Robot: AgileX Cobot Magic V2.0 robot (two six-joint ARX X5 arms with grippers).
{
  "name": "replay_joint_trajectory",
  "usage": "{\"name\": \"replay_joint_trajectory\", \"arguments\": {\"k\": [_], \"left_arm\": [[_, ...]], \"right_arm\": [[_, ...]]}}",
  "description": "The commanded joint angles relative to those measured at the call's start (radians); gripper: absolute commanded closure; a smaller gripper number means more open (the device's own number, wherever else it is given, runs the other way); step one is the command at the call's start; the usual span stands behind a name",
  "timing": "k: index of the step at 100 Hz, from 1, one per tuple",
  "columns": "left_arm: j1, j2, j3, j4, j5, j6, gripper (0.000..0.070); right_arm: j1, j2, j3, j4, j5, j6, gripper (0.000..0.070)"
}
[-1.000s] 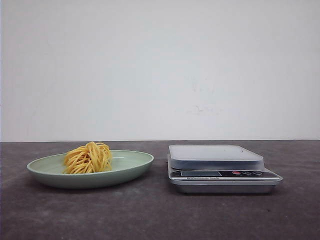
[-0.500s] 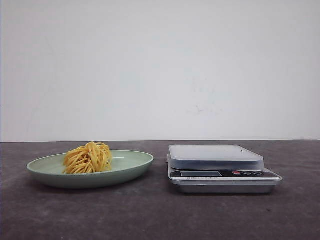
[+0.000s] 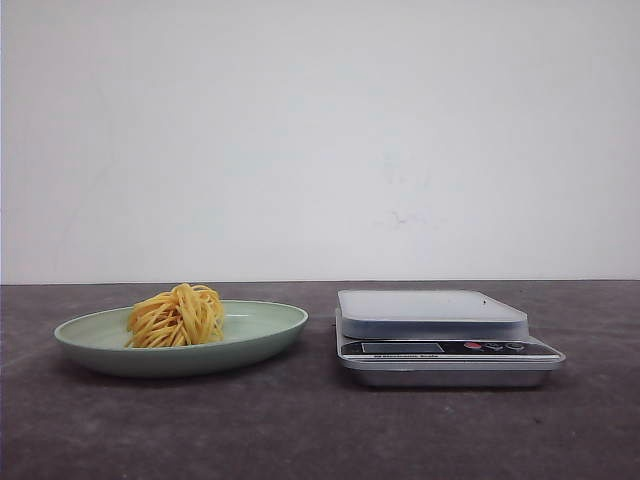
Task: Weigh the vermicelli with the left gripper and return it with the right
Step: 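Lower the left gripper onto the vermicelli bundle on the green plate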
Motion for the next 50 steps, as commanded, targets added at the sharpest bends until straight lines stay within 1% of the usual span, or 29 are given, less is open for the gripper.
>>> {"name": "replay_joint_trajectory", "arguments": {"k": [1,10,16,29,33,38,45,50], "left_arm": [[-0.012,0.06,0.04,0.039,0.006,-0.007,0.0226],[-0.032,0.174,0.087,0.061,0.005,-0.021,0.0226],[-0.049,0.271,0.126,0.056,0.005,-0.043,0.0226],[-0.113,0.488,0.195,0.047,0.004,-0.067,0.0228],[-0.136,0.55,0.207,0.048,-0.005,-0.082,0.0243],[-0.162,0.628,0.218,0.053,-0.013,-0.102,0.0281],[-0.194,0.735,0.226,0.069,-0.011,-0.133,0.028],[-0.217,0.811,0.235,0.073,-0.014,-0.135,0.028]], "right_arm": [[0.002,0.043,0.056,-0.01,-0.016,-0.027,0.0256],[0.002,0.113,0.13,-0.033,-0.038,-0.045,0.0198],[0.002,0.151,0.165,-0.039,-0.055,-0.057,0.0198],[0.005,0.23,0.226,-0.055,-0.055,-0.067,0.0198],[0.005,0.246,0.235,-0.055,-0.057,-0.068,0.0197],[0.005,0.264,0.241,-0.054,-0.068,-0.068,0.0198],[0.005,0.283,0.243,-0.056,-0.086,-0.067,0.0194],[0.005,0.296,0.243,-0.062,-0.097,-0.068,0.0184]]}}
